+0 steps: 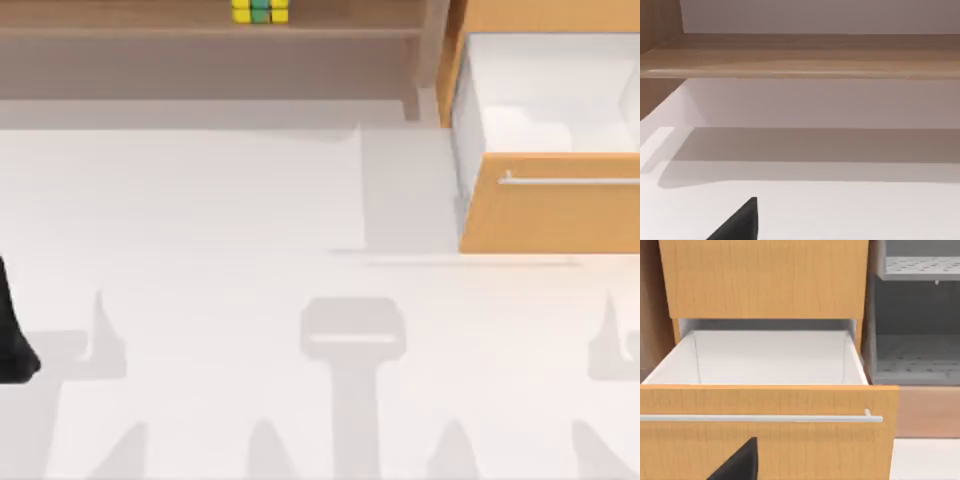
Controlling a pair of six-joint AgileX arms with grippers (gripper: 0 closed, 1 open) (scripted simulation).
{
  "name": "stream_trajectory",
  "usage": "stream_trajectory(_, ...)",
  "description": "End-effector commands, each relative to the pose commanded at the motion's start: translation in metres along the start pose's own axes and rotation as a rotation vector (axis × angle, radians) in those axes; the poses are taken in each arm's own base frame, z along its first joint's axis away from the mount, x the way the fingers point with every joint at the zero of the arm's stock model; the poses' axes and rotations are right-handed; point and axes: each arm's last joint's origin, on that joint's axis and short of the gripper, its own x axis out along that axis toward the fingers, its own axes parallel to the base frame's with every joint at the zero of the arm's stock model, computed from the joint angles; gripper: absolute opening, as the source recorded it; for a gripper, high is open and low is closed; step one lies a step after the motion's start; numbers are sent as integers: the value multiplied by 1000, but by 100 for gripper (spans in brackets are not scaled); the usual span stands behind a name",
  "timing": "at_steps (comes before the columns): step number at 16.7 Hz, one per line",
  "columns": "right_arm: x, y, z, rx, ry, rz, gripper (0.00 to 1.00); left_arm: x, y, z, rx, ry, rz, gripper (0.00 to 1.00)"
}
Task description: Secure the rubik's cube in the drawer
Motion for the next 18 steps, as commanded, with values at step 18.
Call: stream_trajectory(18, 104, 85, 92, 69, 161, 25, 100, 0, 0, 0, 0, 0, 0, 100)
